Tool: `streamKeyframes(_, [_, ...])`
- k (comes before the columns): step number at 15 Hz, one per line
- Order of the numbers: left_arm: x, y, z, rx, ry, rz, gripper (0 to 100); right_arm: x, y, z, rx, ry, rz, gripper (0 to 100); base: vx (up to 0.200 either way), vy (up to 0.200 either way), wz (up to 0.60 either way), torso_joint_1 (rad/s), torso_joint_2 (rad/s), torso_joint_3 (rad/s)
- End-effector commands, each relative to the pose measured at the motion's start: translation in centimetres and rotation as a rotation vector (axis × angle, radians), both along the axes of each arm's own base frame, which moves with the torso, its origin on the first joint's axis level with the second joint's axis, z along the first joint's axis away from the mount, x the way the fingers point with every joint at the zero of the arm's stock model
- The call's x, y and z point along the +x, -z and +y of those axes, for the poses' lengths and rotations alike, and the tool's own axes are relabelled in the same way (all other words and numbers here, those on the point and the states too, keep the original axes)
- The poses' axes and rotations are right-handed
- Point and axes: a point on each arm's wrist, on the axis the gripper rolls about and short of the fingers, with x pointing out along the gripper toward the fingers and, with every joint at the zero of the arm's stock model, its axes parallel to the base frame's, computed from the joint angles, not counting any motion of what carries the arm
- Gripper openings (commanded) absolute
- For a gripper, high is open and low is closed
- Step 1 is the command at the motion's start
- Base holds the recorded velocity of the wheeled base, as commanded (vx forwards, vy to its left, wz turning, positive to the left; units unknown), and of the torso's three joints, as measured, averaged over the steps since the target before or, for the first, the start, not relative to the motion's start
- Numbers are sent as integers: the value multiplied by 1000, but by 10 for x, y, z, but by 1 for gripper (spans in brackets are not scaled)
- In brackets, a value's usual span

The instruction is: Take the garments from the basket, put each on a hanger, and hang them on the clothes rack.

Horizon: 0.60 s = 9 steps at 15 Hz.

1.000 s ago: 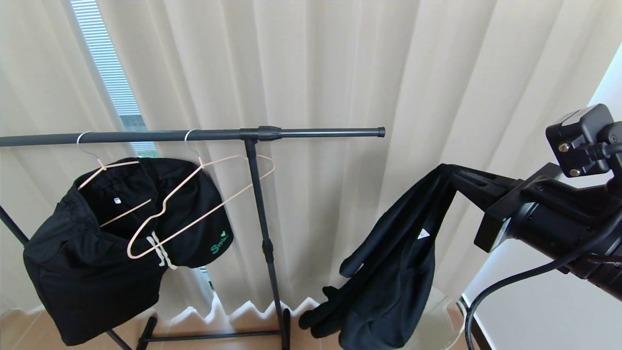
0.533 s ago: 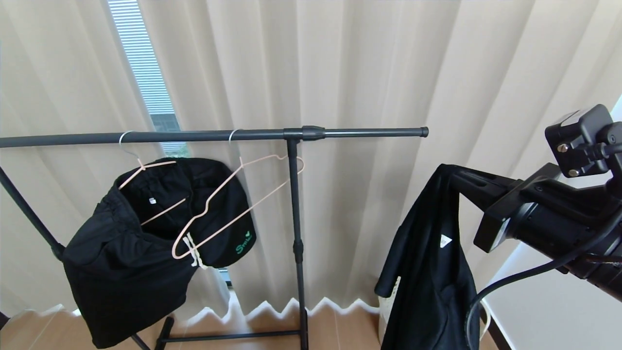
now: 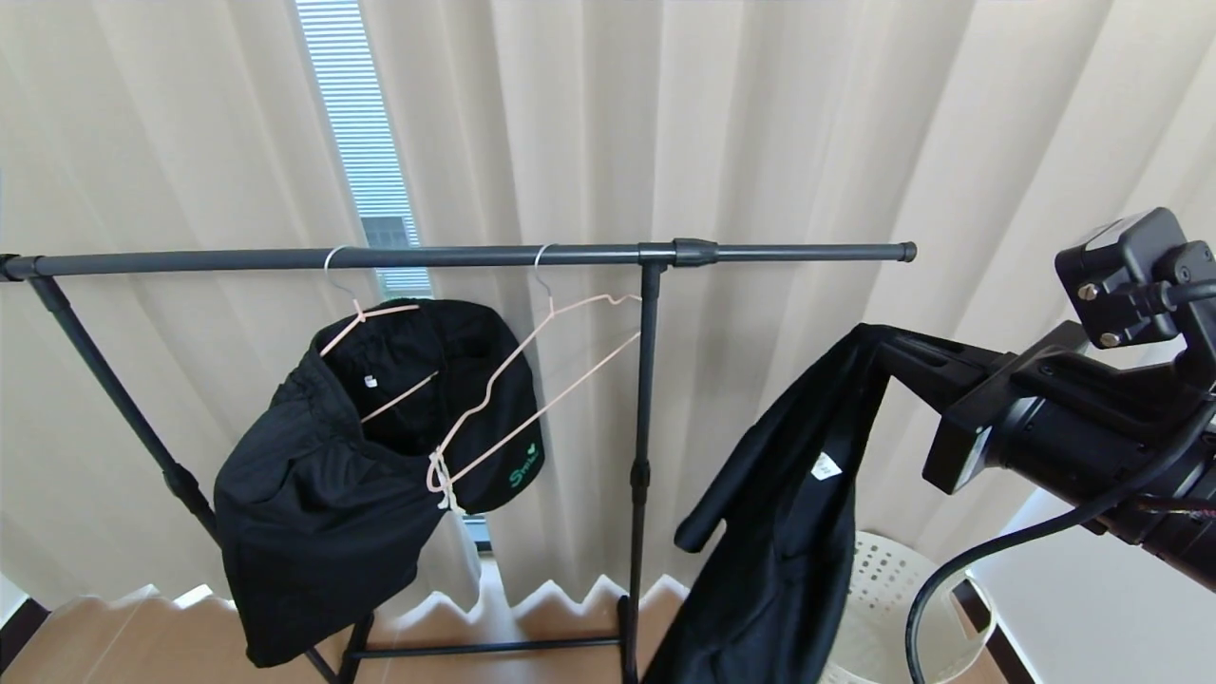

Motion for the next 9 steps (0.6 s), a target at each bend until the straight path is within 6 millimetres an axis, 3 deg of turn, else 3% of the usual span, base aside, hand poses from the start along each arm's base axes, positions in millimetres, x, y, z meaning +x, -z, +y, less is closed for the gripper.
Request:
streamKeyframes(1, [0, 0, 0, 0, -1, -1, 100, 0, 0, 0, 2, 0, -3, 0, -200, 0, 0, -2, 2, -2])
streamKeyframes(4, [0, 0, 0, 0, -1, -1, 100, 0, 1, 0, -2, 0, 2, 0, -200, 200, 0, -1, -2, 2])
streamKeyframes(9, [0, 0, 0, 0, -1, -1, 100, 0, 2, 0, -4, -1, 4, 0, 0, 200, 0, 0, 1, 1])
